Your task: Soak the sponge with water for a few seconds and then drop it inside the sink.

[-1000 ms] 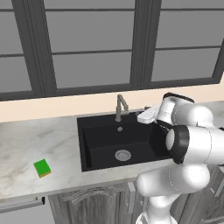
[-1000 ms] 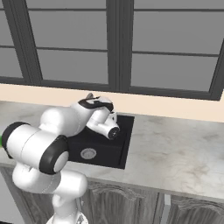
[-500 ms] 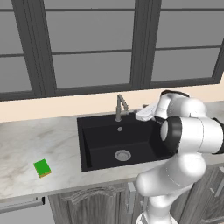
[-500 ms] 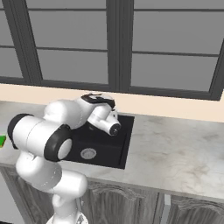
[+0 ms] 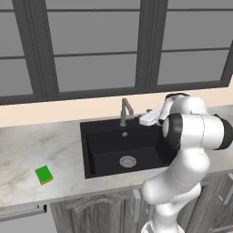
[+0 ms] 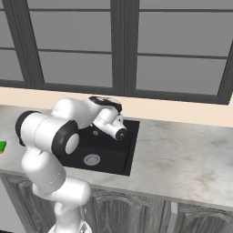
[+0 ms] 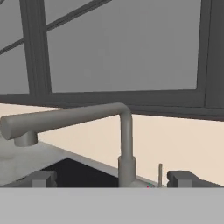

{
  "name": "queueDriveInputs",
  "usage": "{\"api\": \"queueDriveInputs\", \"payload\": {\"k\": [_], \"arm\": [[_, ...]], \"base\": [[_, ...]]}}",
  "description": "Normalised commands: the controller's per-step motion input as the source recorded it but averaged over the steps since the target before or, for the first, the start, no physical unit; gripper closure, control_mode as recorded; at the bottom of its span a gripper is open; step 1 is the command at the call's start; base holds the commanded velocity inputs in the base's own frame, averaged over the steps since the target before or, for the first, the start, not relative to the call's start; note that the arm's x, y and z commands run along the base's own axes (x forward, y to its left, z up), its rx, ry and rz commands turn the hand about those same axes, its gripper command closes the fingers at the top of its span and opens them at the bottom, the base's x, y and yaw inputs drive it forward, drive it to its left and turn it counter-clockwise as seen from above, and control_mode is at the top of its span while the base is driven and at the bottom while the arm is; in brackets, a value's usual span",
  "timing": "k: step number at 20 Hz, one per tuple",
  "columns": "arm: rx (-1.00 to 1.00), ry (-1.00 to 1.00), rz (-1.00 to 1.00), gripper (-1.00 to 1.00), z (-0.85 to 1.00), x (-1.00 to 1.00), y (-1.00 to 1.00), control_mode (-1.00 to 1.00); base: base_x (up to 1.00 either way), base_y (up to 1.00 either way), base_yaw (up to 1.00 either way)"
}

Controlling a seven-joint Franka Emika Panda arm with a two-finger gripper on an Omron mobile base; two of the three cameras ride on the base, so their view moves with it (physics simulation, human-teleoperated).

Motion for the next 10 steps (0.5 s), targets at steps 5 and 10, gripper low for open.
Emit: {"api": "queueDriveInputs", "payload": {"k": [5,10], "arm": [[0.0,0.0,0.02,-1.0,-0.11,0.07,0.06,-1.0],[0.0,0.0,0.03,-1.0,-0.07,0.08,0.1,-1.0]], "base": [[0.0,0.0,0.0],[0.0,0.0,0.0]]}}
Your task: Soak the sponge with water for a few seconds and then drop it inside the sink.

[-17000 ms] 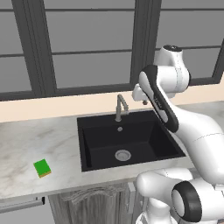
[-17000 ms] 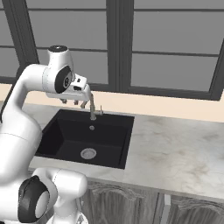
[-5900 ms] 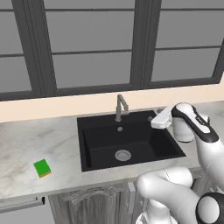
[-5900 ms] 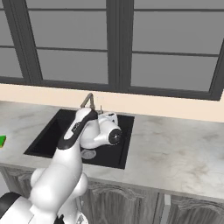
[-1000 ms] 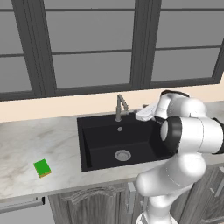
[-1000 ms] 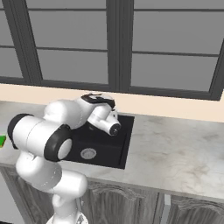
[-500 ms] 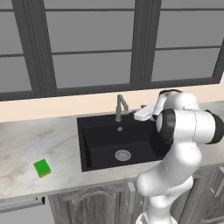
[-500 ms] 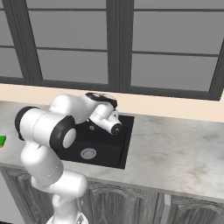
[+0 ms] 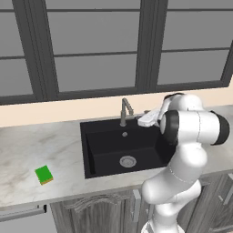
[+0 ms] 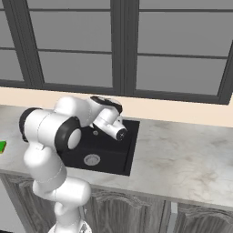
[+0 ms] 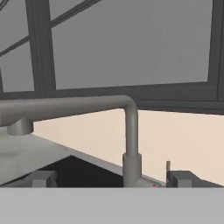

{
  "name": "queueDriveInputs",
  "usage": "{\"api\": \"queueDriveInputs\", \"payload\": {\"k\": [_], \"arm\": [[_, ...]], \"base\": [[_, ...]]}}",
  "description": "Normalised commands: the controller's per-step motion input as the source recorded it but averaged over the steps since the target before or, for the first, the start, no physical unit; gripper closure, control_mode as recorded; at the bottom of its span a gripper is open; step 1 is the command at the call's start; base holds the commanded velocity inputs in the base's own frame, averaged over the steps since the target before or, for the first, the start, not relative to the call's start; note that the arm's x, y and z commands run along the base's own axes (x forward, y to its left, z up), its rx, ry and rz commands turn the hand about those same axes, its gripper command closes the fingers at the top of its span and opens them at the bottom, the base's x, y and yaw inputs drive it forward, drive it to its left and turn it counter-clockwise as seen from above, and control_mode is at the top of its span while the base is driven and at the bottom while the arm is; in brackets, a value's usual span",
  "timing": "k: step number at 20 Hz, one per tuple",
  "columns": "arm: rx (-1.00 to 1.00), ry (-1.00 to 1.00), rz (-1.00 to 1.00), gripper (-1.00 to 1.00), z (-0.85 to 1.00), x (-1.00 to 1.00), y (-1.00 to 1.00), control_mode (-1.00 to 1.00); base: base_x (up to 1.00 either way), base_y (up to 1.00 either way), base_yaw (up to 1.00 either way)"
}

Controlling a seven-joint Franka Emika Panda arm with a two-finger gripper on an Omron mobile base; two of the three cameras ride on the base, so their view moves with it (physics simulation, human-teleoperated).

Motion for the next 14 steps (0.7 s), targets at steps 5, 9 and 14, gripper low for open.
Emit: {"api": "queueDriveInputs", "payload": {"k": [5,9,14], "arm": [[0.0,0.0,0.0,-1.0,-0.17,0.2,0.02,-1.0],[0.0,0.0,0.0,-1.0,-0.23,0.28,0.0,-1.0],[0.0,0.0,0.0,-1.0,-0.31,0.33,0.0,-1.0]], "base": [[0.0,0.0,0.0],[0.0,0.0,0.0],[0.0,0.0,0.0]]}}
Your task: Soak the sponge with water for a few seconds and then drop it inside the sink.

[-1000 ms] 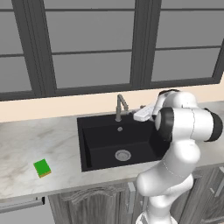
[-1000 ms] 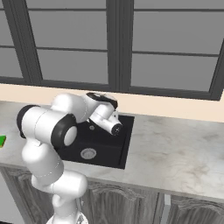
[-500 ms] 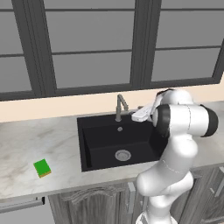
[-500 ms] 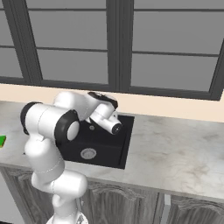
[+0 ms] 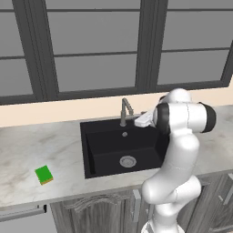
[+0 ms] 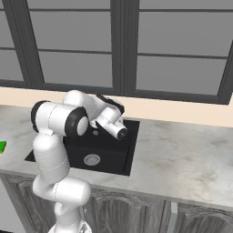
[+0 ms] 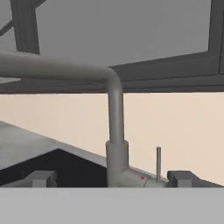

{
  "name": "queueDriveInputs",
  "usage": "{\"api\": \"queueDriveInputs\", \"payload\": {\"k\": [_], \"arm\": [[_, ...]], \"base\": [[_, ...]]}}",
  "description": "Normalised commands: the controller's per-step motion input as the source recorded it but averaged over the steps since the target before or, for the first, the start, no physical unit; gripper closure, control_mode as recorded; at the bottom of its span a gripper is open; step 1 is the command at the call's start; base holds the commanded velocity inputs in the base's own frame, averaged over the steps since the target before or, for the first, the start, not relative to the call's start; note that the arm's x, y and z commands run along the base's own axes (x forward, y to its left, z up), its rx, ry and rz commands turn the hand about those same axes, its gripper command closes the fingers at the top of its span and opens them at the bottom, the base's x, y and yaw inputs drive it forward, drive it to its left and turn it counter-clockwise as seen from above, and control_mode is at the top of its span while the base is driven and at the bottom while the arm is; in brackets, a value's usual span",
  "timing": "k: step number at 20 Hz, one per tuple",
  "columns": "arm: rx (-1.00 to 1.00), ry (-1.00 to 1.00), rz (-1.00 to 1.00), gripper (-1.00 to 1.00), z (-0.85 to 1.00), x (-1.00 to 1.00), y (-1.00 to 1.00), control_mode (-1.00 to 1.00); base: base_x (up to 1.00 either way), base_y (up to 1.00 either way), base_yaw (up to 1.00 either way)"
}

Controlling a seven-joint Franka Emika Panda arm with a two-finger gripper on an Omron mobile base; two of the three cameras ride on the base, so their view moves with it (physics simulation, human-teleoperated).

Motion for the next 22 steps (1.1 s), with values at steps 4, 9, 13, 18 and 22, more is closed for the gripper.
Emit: {"api": "queueDriveInputs", "payload": {"k": [4,9,13,18,22], "arm": [[0.0,-0.02,0.0,-1.0,-0.21,0.31,0.0,-1.0],[0.0,-0.03,0.0,-1.0,-0.09,0.32,0.0,-1.0],[0.0,-0.02,0.0,-1.0,-0.02,0.24,0.0,-1.0],[0.0,-0.03,0.0,-1.0,-0.07,0.27,0.0,-1.0],[0.0,-0.01,0.0,-1.0,-0.12,0.28,0.0,-1.0]], "base": [[0.0,0.0,0.0],[0.0,0.0,0.0],[0.0,0.0,0.0],[0.0,0.0,0.0],[0.0,0.0,0.0]]}}
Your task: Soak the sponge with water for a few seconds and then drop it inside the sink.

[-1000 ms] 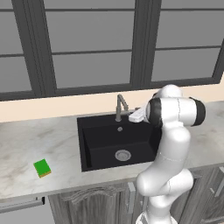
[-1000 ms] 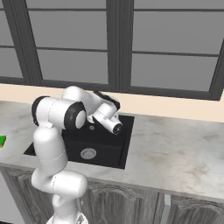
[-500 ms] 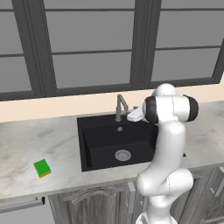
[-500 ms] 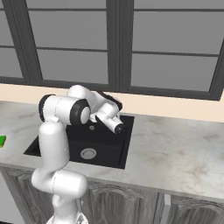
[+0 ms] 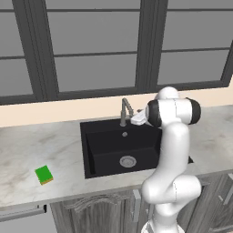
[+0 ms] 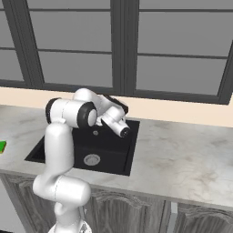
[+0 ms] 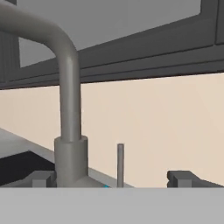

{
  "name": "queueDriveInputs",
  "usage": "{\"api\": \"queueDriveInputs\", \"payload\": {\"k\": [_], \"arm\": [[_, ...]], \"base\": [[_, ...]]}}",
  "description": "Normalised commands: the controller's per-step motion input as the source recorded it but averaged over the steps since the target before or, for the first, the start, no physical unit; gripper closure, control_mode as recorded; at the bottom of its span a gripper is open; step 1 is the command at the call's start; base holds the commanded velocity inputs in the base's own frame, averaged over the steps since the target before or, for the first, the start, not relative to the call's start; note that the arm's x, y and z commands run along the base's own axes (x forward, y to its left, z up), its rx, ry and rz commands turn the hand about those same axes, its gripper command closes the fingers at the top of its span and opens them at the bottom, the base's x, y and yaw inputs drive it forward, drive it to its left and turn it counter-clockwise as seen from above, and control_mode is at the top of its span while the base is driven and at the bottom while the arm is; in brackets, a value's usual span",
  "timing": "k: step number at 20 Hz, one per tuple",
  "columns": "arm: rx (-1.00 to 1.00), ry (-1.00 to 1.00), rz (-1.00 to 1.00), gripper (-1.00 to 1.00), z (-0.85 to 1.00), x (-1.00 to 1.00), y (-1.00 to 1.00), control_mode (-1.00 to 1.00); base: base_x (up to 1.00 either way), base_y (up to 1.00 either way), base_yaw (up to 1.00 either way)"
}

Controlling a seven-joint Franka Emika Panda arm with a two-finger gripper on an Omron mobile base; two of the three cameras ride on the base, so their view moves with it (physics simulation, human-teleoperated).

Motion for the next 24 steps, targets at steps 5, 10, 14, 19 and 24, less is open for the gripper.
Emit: {"api": "queueDriveInputs", "payload": {"k": [5,10,14,19,24], "arm": [[0.0,0.0,0.0,-1.0,-0.15,0.23,0.0,-1.0],[0.0,0.0,0.0,-1.0,-0.09,0.2,0.0,-1.0],[0.0,0.0,0.0,-1.0,-0.01,0.13,0.0,-1.0],[0.0,0.0,0.0,-1.0,-0.01,0.11,0.0,-1.0],[0.0,0.0,0.0,-1.0,-0.09,0.14,0.0,-1.0]], "base": [[0.0,0.0,0.0],[0.0,0.0,0.0],[0.0,0.0,0.0],[0.0,0.0,0.0],[0.0,0.0,0.0]]}}
